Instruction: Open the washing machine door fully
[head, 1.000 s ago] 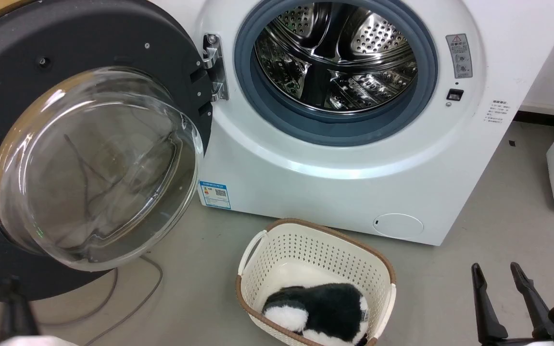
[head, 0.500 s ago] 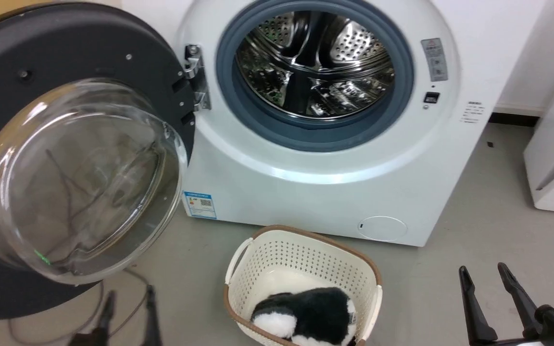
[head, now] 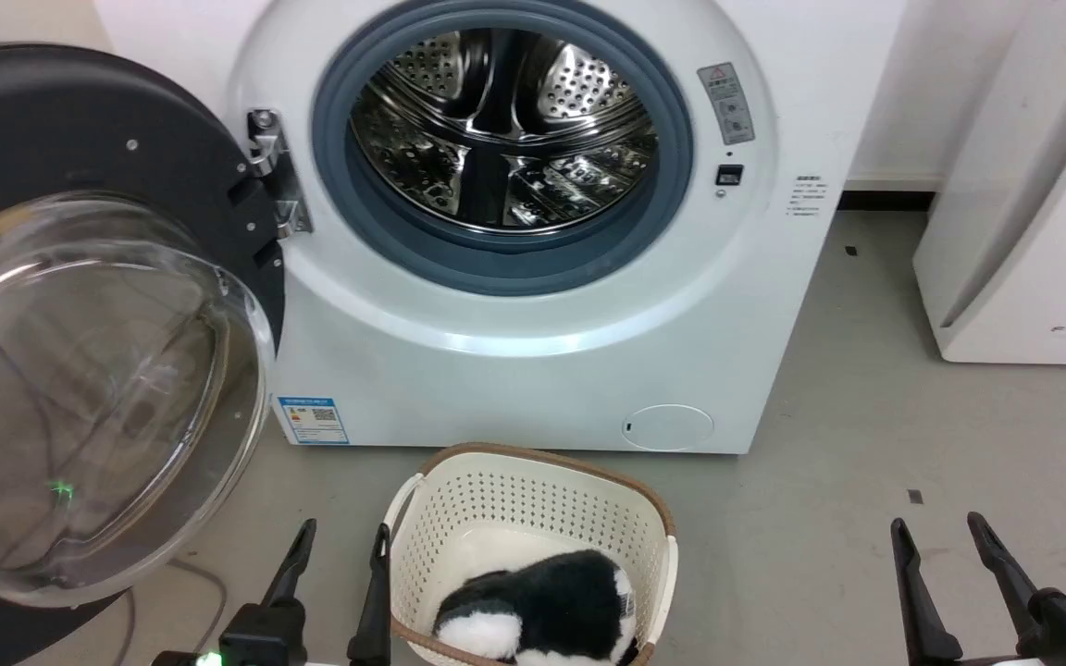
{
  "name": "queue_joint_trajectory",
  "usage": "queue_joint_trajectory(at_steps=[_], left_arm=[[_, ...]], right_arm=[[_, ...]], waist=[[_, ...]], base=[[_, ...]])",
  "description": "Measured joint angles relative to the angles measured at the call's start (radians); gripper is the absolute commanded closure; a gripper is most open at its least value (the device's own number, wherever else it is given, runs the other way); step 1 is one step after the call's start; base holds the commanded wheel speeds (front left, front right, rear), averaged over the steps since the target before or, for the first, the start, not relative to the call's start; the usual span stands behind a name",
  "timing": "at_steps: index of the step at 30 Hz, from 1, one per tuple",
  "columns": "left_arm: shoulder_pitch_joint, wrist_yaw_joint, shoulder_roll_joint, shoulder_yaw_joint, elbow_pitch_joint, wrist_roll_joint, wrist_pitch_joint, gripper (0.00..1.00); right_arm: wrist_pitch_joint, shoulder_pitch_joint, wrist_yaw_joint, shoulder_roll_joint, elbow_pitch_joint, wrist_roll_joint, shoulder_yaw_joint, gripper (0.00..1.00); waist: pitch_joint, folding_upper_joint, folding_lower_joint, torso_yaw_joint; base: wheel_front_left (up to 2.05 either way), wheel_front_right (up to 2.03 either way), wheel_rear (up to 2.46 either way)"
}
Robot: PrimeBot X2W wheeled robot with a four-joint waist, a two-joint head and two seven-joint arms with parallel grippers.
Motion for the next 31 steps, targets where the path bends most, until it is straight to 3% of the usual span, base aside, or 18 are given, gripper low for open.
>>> queue_joint_trajectory(at_steps=[22, 23, 31], left_arm=[[-0.014, 0.019, -0.012, -0.023, 0.026, -0.004, -0.016, 0.00], [-0.014, 0.019, -0.012, -0.023, 0.026, -0.005, -0.015, 1.00], [-0.014, 0.017, -0.013, -0.020, 0.025, -0.002, -0.009, 1.00]], right_arm=[[0.005, 0.001, 0.000, 0.000, 0.008, 0.000, 0.002, 0.00], [0.005, 0.001, 0.000, 0.000, 0.009, 0.004, 0.002, 1.00], [0.008, -0.001, 0.000, 0.000, 0.011, 0.004, 0.003, 1.00]], waist=[[0.013, 0.0000, 0.0000, -0.029], [0.013, 0.0000, 0.0000, -0.030], [0.013, 0.0000, 0.0000, -0.030]], base=[[0.00, 0.00, 0.00], [0.00, 0.00, 0.00], [0.00, 0.00, 0.00]])
